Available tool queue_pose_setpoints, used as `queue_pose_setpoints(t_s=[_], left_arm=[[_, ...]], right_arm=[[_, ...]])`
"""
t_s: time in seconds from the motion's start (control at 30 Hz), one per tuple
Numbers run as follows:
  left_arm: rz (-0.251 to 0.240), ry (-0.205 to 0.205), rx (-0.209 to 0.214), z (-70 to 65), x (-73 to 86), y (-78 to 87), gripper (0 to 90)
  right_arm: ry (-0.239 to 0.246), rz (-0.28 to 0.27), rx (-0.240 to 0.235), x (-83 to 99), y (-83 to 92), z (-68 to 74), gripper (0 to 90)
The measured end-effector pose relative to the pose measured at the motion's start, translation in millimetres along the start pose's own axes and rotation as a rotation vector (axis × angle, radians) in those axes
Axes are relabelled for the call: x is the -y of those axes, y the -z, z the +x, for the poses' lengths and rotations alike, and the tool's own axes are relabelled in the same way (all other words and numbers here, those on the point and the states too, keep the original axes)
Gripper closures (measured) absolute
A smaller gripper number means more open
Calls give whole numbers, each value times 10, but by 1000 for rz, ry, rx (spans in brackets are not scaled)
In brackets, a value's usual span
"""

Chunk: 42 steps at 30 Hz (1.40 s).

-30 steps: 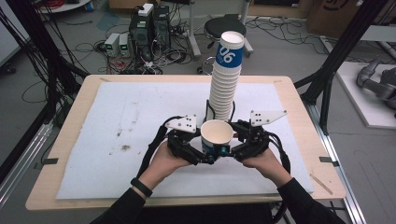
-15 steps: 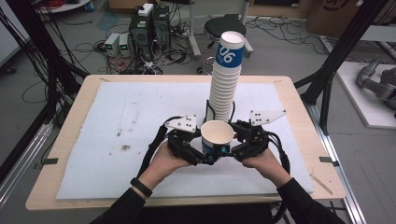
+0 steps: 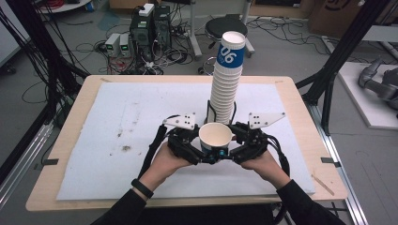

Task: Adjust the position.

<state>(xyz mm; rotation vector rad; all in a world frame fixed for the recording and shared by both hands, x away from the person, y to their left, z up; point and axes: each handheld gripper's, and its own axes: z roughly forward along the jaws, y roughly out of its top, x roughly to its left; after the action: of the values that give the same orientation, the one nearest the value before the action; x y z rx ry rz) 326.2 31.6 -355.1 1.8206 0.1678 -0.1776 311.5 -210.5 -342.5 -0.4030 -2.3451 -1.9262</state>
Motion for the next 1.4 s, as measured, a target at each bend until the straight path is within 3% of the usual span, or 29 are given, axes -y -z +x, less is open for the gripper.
queue_pose_setpoints(t_s=[0.2, 0.43, 0.6, 0.77, 0.97, 1.4], left_arm=[[4, -10, -6, -5, -7, 10, 244], [0, -21, -27, 1, -31, 83, 245], [-11, -30, -43, 11, -61, 171, 245], [-34, -29, -61, 10, -91, 245, 245], [-50, -37, -68, -2, -121, 281, 245], [-55, -35, -63, -20, -134, 248, 245]], right_arm=[[-4, 0, -5, 4, 1, -4, 188], [24, -10, 16, -16, 84, -4, 182], [37, -20, 45, -16, 174, -42, 182], [60, 10, 73, 28, 201, -72, 183], [80, 48, 99, 77, 147, -80, 183], [116, 92, 99, 208, -68, -28, 183]])
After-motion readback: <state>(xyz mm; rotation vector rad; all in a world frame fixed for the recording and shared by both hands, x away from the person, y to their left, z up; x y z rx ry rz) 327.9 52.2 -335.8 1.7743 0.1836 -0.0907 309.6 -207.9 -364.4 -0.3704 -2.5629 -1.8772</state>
